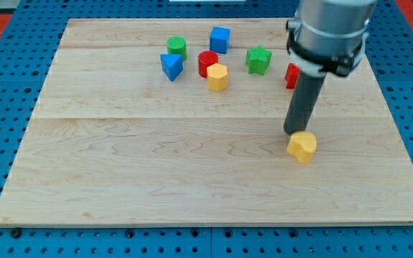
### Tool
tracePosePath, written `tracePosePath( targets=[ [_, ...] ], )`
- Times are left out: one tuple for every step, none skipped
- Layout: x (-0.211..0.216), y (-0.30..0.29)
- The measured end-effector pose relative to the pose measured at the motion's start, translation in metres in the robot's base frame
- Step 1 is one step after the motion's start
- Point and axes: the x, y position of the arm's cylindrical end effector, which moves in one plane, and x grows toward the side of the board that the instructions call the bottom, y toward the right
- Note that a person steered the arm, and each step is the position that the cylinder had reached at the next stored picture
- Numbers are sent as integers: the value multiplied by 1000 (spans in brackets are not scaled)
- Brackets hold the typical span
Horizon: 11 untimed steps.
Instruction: Push the yellow heart down
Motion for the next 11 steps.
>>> tracePosePath(
  targets=[
    [2,-9],
    [-8,8],
    [6,36],
    [49,25],
    [73,-32],
    [78,-93],
    [68,-69],
    [105,-64],
    [128,-73],
    [124,-133],
    [122,-168]
  ],
)
